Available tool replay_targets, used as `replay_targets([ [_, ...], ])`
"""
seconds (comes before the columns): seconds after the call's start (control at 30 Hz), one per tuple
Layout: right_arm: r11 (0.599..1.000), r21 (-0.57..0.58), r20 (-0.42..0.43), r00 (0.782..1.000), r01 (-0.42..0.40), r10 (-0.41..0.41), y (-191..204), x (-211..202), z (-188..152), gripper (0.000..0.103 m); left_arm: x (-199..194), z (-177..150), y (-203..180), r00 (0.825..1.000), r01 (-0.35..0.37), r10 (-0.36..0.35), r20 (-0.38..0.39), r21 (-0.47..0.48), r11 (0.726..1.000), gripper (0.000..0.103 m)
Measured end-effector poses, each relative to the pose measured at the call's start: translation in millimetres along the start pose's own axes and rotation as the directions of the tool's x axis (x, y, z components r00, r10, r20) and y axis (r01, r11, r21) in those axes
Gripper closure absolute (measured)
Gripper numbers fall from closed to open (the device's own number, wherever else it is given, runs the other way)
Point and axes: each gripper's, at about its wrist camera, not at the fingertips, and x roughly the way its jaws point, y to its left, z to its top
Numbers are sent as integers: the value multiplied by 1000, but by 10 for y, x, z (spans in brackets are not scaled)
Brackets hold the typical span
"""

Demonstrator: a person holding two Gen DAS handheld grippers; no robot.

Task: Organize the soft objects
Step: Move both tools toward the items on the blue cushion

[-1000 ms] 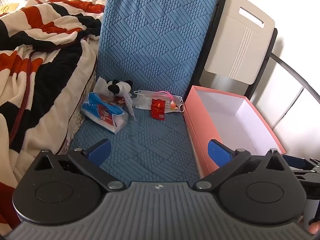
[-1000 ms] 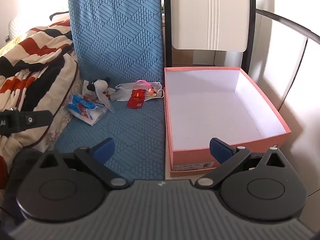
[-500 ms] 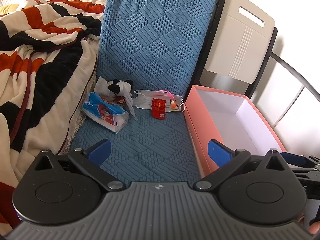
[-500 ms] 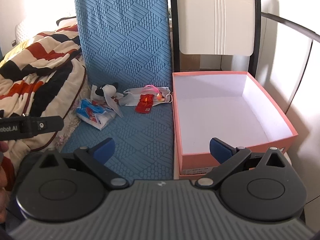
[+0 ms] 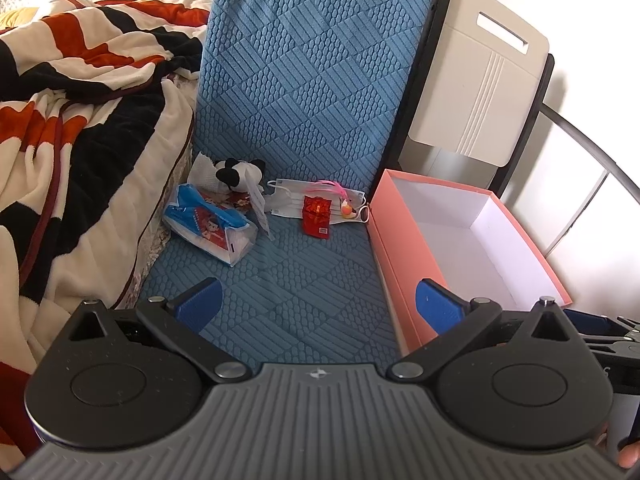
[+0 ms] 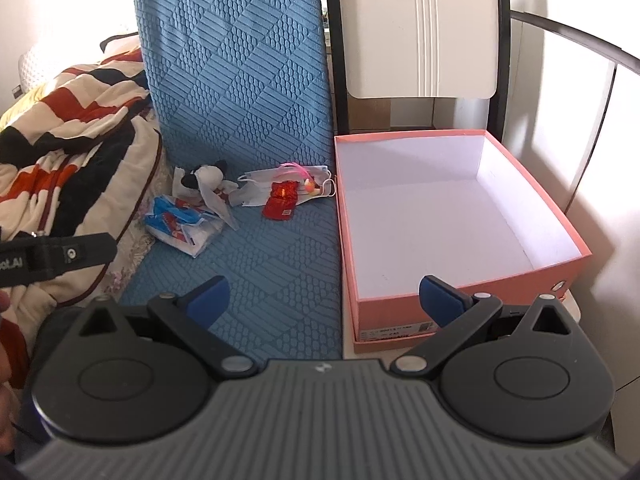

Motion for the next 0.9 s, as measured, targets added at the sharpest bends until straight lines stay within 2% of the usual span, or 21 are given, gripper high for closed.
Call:
replay_targets([
  [0.9, 999, -3, -14, 999, -46, 46, 13, -11, -28, 0, -69, -89, 20, 1000, -2, 3, 3, -14, 1000, 0],
])
